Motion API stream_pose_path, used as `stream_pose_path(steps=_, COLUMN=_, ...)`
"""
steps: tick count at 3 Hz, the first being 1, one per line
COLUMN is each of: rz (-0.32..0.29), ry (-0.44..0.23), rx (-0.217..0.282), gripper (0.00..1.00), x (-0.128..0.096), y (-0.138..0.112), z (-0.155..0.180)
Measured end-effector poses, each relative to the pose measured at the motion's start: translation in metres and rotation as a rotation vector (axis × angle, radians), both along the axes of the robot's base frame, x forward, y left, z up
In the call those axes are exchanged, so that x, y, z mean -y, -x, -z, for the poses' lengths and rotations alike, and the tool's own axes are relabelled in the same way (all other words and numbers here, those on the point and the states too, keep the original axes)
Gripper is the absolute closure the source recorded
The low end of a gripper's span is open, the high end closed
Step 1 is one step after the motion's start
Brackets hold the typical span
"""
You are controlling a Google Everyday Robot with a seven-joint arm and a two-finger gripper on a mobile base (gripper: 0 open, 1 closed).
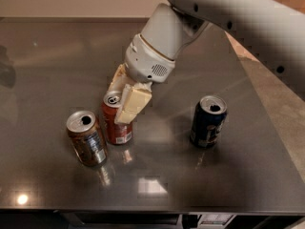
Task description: Move coke can near orange can
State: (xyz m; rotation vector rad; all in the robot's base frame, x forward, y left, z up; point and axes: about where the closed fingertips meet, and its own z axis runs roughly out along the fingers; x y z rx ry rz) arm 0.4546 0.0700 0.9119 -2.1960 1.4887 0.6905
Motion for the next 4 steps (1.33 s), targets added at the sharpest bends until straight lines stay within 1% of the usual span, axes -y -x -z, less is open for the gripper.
stream_pose_path(steps=1, rz=0.019, ry=0.0, rx=-0.017, gripper=0.36, x=0.0019, y=0.0008, z=0.0084)
stream_pose_path(steps=2, rz=0.016, ry=-0.001, rx=-0.014, gripper=0.12, x=0.0002, y=0.0015, z=0.0078)
stream_pose_path(steps=3, rz=0.014, ry=-0.001, rx=-0.012, gripper=0.0, x=-0.0014, y=0.0021, z=0.0075)
stream_pose_path(steps=4, rz=0.014, ry=-0.001, rx=-0.012, gripper=0.0, x=-0.0014, y=0.0022, z=0.0075)
